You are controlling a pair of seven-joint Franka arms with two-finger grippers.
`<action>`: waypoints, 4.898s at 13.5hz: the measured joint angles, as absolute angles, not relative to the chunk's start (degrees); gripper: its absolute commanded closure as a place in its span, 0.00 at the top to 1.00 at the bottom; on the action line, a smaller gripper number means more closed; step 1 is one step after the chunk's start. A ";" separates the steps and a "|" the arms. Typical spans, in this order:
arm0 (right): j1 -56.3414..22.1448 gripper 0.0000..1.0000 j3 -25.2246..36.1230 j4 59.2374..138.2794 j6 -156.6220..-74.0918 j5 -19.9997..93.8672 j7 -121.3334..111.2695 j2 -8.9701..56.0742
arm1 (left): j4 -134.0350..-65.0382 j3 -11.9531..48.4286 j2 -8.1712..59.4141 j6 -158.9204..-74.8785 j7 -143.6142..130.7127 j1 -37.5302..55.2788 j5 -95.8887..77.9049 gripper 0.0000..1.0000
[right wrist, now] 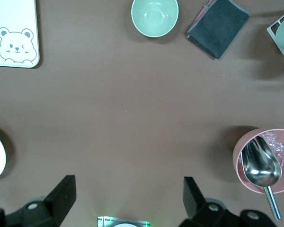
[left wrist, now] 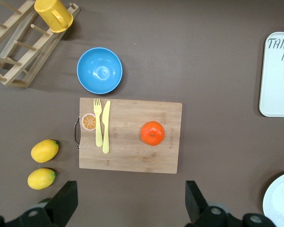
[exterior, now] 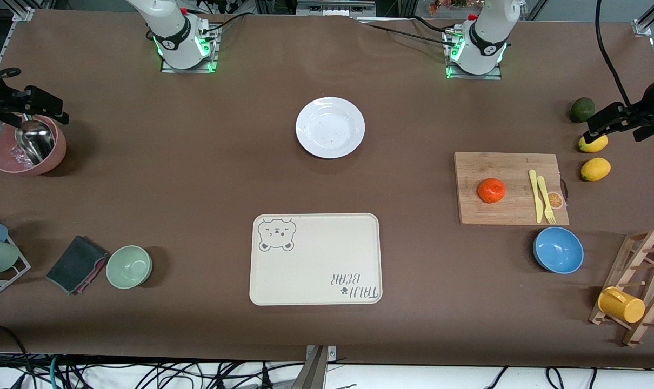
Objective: Place orange and plate with both arms
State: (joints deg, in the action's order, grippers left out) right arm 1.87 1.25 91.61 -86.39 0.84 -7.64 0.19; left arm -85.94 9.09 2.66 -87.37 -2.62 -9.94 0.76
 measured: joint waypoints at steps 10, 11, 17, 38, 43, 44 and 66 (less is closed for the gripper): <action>1.61 1.00 1.18 91.61 -86.63 0.81 -7.68 0.30 | -82.31 8.08 3.25 -86.30 -1.89 -10.87 0.60 1.00; 1.51 1.00 1.18 91.61 -86.63 0.79 -7.68 0.30 | -82.31 8.49 3.94 -85.48 -1.76 -10.68 0.60 1.00; 1.51 1.00 1.32 91.61 -86.67 0.66 -7.68 0.32 | -81.90 8.33 5.08 -84.74 -0.99 -10.45 0.60 1.00; 1.49 1.00 1.34 91.64 -86.70 0.64 -7.68 0.37 | -102.51 0.25 10.64 -106.05 -0.75 -1.81 0.20 1.00; 1.50 1.00 1.34 91.66 -86.68 0.64 -7.68 0.42 | -112.64 0.54 13.53 -121.55 -0.84 -0.84 -0.06 1.00; 1.50 1.00 1.34 91.67 -86.69 0.64 -7.68 0.43 | -114.46 0.71 14.13 -123.84 -1.04 -0.52 -0.20 1.00; 1.51 1.00 1.45 92.03 -86.67 0.66 -7.68 0.45 | -125.61 7.18 14.85 -142.39 -2.89 0.47 -3.39 0.00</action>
State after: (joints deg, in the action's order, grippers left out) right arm 1.51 1.45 92.03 -86.67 0.66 -7.68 0.45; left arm -125.61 7.18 14.85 -142.39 -2.89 0.47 -3.39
